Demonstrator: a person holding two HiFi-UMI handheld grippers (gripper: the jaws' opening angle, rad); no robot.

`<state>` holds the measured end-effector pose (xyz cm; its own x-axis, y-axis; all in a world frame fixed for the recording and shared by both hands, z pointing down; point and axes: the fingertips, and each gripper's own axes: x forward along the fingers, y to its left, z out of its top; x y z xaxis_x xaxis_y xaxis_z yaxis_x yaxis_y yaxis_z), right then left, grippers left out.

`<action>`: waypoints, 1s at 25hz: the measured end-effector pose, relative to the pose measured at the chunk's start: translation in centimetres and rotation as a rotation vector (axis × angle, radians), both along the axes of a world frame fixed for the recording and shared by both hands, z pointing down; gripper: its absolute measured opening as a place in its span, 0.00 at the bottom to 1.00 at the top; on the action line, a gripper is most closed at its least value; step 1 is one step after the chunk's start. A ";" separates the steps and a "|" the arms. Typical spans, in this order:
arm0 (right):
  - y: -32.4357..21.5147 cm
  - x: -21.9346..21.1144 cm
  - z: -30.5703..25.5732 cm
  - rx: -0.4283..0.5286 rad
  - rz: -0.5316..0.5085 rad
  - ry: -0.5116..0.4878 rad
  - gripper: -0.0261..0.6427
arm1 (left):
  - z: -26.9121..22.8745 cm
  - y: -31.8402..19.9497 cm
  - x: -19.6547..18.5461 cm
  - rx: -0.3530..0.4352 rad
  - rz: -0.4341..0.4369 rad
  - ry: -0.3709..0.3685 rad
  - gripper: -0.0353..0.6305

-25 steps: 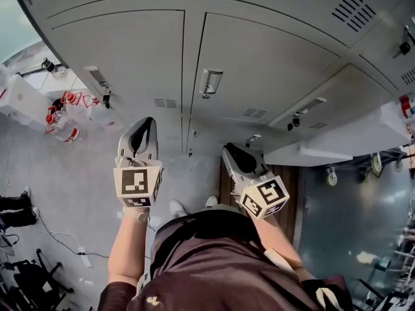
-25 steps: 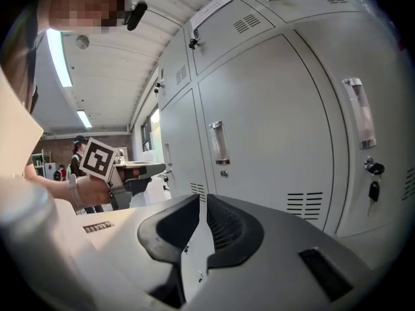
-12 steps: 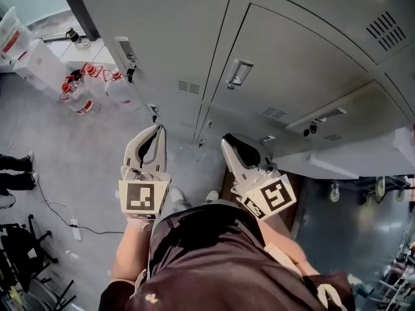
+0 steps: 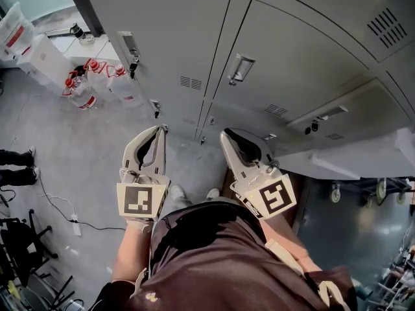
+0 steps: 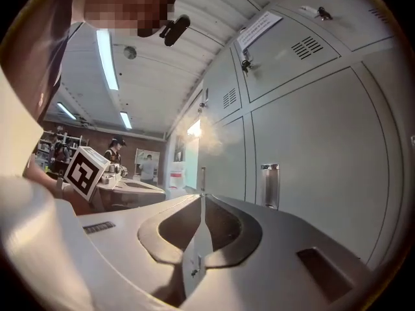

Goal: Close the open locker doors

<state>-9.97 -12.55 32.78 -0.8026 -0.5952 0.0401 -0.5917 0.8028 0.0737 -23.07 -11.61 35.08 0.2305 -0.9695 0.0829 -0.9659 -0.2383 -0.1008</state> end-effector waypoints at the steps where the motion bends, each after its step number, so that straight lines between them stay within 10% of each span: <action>1: -0.1 0.1 0.0 0.003 0.006 0.001 0.11 | 0.3 0.0 -0.1 0.001 0.005 -0.019 0.08; 25: -1.8 1.4 0.6 -0.041 0.070 -0.037 0.10 | 1.0 -1.2 0.1 -0.016 0.061 -0.018 0.08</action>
<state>-8.59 -14.35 33.37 -0.7606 -0.6481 0.0368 -0.6479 0.7615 0.0192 -23.01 -12.77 36.09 0.2875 -0.9523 0.1028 -0.9477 -0.2984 -0.1136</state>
